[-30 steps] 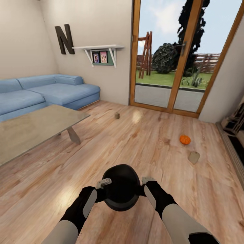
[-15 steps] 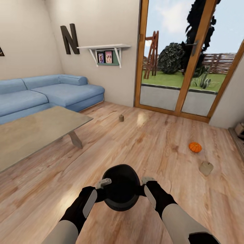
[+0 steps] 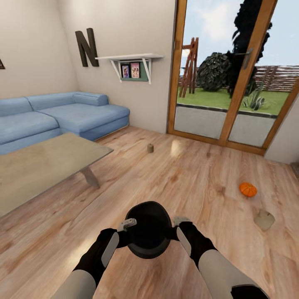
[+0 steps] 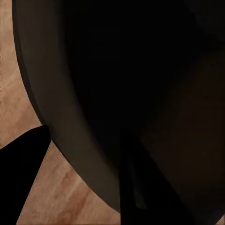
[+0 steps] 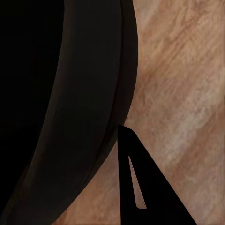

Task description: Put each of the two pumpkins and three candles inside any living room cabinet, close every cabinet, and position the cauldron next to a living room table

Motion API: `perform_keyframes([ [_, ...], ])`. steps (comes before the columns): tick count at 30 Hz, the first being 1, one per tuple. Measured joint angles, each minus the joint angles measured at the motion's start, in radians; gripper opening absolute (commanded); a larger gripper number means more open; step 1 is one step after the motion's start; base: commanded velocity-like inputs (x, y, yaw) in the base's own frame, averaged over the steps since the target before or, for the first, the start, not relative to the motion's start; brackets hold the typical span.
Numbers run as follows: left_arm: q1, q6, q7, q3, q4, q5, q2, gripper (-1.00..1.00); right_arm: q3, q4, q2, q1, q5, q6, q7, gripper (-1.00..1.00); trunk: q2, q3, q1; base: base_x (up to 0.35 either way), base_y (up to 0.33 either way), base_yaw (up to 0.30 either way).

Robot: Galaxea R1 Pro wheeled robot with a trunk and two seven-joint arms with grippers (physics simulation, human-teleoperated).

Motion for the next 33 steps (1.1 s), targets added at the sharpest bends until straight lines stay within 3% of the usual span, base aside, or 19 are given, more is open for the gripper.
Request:
perform_keyframes([
  [33, 0.0, 0.0, 0.0, 0.0, 0.0, 0.0, 0.0, -1.0, 0.0, -0.001, 0.0, 0.0, 0.0, 0.001, 0.0, -1.0, 0.0, 0.02, 0.0, 0.111, -0.101, 0.27],
])
